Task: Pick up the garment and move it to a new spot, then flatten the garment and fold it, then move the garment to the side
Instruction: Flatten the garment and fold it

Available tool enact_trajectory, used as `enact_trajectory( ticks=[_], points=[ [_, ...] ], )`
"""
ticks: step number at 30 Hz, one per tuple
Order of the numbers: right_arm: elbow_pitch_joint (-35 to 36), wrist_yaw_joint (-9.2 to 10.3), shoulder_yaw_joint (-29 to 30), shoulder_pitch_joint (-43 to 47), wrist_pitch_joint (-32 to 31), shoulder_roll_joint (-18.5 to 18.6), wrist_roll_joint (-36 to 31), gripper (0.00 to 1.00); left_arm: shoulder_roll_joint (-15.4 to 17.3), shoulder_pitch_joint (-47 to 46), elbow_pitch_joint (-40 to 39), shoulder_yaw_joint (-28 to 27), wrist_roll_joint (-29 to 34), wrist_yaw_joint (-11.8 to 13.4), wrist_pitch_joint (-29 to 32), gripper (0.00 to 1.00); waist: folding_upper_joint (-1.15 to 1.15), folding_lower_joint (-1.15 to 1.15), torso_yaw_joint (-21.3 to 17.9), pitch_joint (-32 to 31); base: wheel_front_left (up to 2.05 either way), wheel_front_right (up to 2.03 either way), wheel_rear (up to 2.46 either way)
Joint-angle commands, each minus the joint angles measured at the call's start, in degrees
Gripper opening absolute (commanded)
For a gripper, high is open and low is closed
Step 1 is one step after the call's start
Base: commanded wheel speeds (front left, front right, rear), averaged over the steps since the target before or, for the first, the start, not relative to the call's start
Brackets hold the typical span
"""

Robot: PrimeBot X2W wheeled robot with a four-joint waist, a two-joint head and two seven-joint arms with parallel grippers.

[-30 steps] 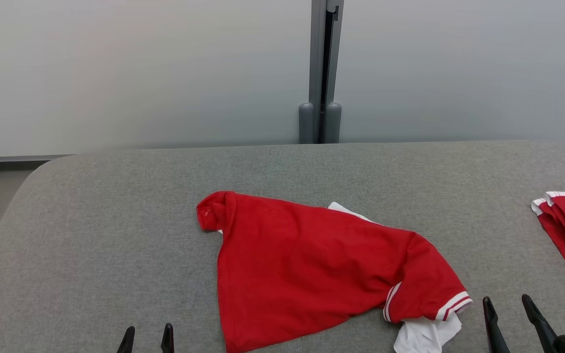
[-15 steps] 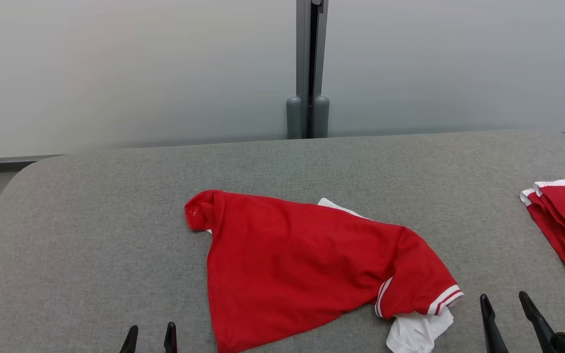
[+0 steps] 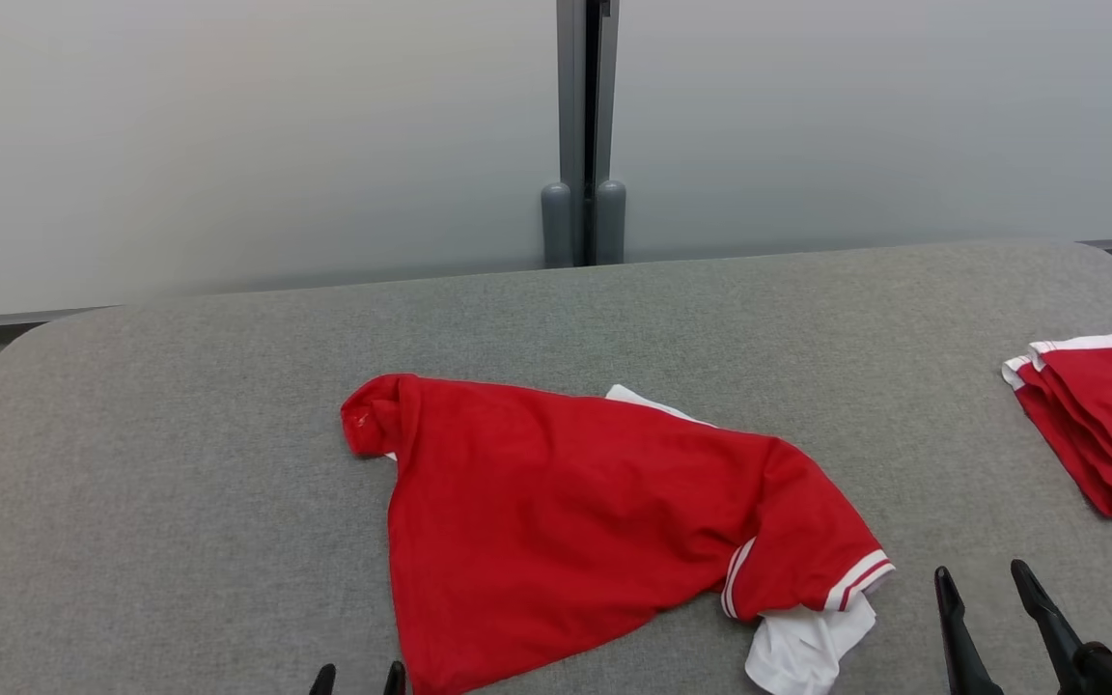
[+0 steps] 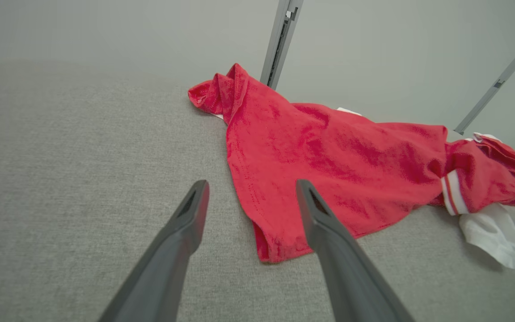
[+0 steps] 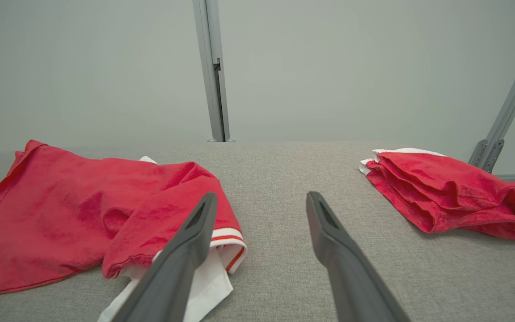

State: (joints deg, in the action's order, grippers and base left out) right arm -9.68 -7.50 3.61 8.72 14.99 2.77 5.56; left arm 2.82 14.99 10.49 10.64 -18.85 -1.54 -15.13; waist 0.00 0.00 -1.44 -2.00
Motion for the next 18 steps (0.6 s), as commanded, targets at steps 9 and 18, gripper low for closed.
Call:
enact_trajectory(
  ticks=[9,18],
  points=[
    [0.4,0.01,-0.1,-1.1,0.3,0.3,-0.3,1.0,0.2,-7.9,14.2,6.8,-5.1,2.0,0.0,1.0,0.0,0.0,-3.6,2.2,0.0,0.0,0.0],
    [0.0,0.01,0.5,-1.4,0.3,0.3,-0.1,1.0,0.1,-13.1,23.6,10.7,-10.9,1.1,0.2,0.0,0.0,0.0,-5.1,3.4,0.0,0.0,0.0]
  ],
)
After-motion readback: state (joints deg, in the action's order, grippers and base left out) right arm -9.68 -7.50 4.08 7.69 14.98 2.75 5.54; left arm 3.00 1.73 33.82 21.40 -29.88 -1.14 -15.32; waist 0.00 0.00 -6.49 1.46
